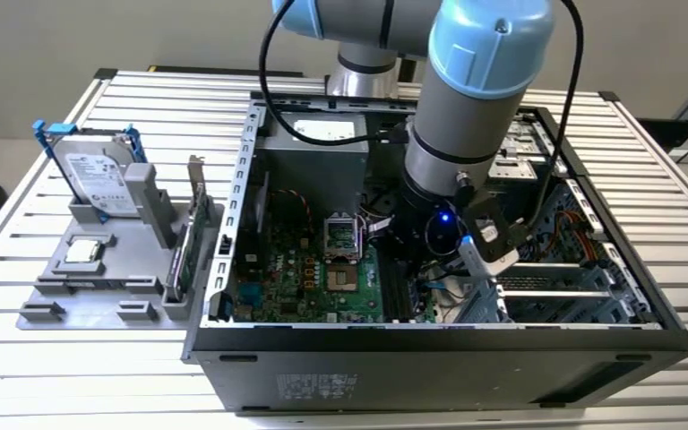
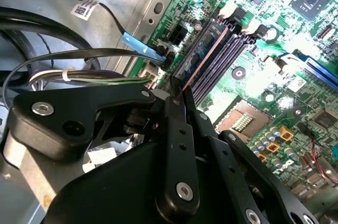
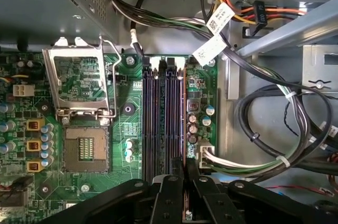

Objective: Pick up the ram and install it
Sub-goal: 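Insert the ram into the slot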

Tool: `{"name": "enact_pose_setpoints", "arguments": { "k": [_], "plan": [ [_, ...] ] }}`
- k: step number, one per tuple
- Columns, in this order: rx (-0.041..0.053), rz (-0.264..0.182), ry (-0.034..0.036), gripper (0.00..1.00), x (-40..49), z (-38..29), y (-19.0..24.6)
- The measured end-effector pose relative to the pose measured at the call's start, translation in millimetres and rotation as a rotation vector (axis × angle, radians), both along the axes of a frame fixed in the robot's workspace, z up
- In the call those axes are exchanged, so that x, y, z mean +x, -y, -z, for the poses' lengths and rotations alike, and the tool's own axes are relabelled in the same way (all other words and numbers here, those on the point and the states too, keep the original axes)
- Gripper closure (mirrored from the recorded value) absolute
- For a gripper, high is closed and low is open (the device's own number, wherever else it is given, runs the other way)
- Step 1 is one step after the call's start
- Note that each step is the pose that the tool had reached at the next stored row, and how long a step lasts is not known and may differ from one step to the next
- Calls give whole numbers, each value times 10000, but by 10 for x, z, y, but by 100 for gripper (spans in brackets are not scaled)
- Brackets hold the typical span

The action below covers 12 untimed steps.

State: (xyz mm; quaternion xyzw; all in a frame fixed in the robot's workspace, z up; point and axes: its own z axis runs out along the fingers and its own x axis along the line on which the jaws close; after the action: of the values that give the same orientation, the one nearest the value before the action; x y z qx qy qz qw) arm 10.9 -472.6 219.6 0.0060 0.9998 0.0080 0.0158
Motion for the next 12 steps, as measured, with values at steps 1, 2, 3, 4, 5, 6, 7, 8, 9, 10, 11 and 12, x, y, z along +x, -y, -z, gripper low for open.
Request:
{"name": "enact_pose_setpoints", "arguments": {
  "k": [1, 2, 3, 4, 5, 6, 7, 8, 9, 10, 11, 12],
  "plan": [
    [0, 0, -1, 100, 0, 0, 0],
    [-1, 0, -3, 100, 0, 0, 0],
    [0, 0, -2, 100, 0, 2, -1],
    [1, 0, -2, 100, 0, 3, 0],
    [2, -1, -2, 100, 0, 3, 2],
    [4, 0, -2, 100, 0, 4, 5],
    [5, -1, -2, 100, 0, 5, 7],
    [2, -2, -2, 100, 0, 4, 12],
    [3, -2, -2, 100, 0, 6, 15],
    [4, -2, -2, 100, 0, 10, 14],
    [2, -2, -2, 100, 0, 13, 15],
    [-1, -2, -3, 100, 0, 13, 15]
  ]
}}
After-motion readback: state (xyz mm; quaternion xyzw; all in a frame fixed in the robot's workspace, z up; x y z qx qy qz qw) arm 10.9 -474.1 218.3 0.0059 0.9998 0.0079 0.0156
